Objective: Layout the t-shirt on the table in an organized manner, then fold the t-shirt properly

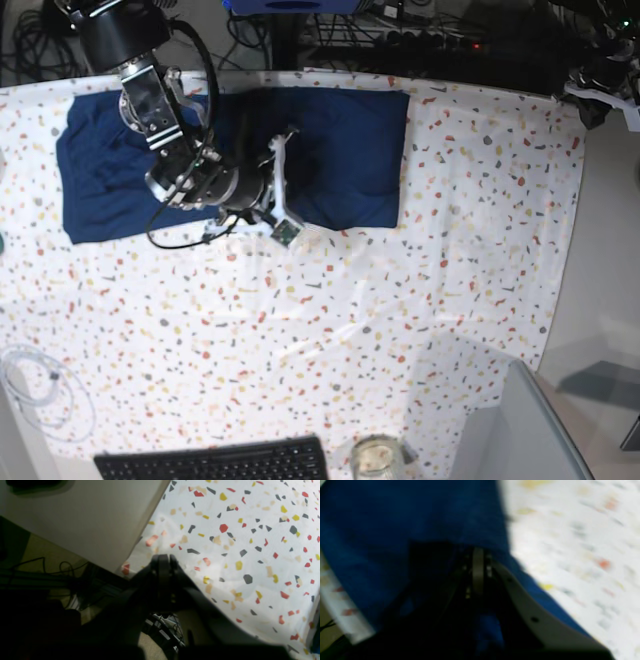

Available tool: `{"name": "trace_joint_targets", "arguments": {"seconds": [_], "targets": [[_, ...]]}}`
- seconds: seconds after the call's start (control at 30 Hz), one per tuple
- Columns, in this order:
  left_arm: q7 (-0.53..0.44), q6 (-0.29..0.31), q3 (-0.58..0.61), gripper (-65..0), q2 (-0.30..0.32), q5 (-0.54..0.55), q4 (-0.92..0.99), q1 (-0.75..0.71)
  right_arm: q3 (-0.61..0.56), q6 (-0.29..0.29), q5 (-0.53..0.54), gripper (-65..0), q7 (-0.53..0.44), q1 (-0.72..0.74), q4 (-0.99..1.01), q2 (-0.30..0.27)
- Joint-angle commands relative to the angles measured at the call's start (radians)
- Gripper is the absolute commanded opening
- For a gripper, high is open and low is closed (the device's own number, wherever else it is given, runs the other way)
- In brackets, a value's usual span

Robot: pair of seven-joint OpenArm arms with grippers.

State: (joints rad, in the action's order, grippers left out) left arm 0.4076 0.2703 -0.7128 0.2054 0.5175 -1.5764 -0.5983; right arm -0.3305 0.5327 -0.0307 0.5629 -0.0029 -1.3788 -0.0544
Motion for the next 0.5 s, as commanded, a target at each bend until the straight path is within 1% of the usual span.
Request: {"name": "trace_joint_targets", "arguments": {"seconds": [0.0,0.17,0.3,0.37,0.43,0.47], "targets": [[-0.023,0.004,-0.011,-65.0,0.015,0.007,-0.012,-0.007,0.029,0.004,0.005,-65.0,-0.017,0.025,-0.014,-0.008],[-0.022,0.004,-0.008,-65.0,0.013,0.005,0.001,0.019,0.097,-0.001,0.005,-65.0,-0.017,0.068,-0.007,-0.066],[-0.022,0.004,-0.005,-65.0,0.01,0.005,0.001,0.027,0.152,0.004,0.005,-65.0,-0.011,0.067,-0.035,-0.077],[-0.022,0.004,-0.005,-65.0,0.01,0.005,-0.002,0.027,0.15,0.004,0.005,-65.0,-0.01,0.017,-0.11,-0.077],[-0.022,0.007,0.002,-65.0,0.01,0.005,-0.008,0.027,0.103,0.004,0.005,-65.0,-0.01,-0.036,-0.184,-0.071],[-0.023,0.007,0.022,-65.0,0.01,0.005,-0.009,0.027,0.06,0.004,0.005,-65.0,-0.01,-0.055,-0.207,-0.071]]}}
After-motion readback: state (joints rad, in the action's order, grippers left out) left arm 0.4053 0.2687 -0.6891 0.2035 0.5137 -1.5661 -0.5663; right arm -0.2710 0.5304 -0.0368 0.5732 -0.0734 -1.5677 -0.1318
